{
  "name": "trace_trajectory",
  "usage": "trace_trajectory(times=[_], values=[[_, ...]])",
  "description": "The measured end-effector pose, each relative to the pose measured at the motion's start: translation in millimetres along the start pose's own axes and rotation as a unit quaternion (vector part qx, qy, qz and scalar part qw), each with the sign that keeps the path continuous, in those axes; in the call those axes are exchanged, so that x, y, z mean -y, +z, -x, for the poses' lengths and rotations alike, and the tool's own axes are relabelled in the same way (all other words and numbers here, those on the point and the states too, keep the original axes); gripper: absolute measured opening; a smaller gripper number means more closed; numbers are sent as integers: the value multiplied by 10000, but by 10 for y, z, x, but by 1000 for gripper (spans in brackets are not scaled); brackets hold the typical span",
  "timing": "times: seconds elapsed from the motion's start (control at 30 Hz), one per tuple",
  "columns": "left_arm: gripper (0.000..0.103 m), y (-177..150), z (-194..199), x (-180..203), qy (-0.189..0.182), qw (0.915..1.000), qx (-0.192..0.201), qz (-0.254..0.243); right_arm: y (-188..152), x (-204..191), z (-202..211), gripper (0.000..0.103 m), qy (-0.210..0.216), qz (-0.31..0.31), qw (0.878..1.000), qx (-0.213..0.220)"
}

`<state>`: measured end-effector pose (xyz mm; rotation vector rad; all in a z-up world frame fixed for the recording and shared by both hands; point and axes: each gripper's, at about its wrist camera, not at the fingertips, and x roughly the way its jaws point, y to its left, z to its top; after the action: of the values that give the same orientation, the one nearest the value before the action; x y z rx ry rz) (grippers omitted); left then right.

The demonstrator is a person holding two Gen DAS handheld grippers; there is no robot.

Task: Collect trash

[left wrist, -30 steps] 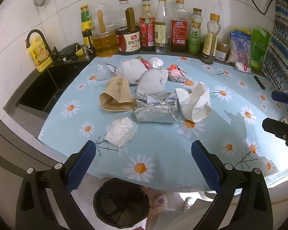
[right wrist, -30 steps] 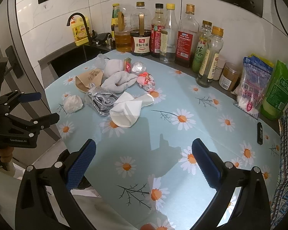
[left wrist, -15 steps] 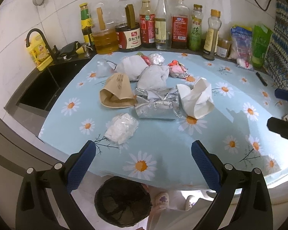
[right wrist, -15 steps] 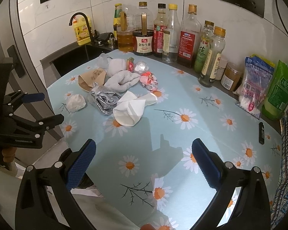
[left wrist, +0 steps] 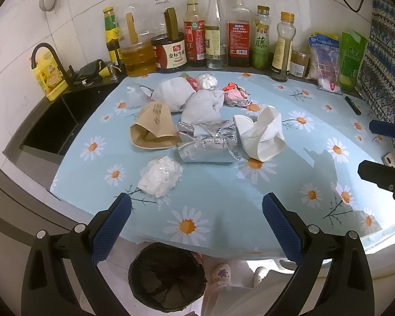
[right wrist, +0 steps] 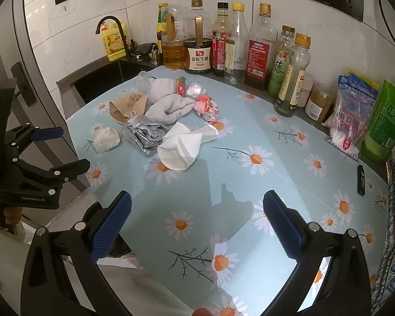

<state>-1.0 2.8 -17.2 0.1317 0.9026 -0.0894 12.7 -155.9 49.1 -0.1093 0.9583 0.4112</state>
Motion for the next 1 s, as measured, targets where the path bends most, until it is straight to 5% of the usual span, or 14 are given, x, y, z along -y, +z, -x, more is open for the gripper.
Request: trace_trajectory(times=[1.0], values=[[97, -100, -108, -223, -113, 9994, -212, 249, -74, 64, -111, 99, 132, -436, 9984, -324]])
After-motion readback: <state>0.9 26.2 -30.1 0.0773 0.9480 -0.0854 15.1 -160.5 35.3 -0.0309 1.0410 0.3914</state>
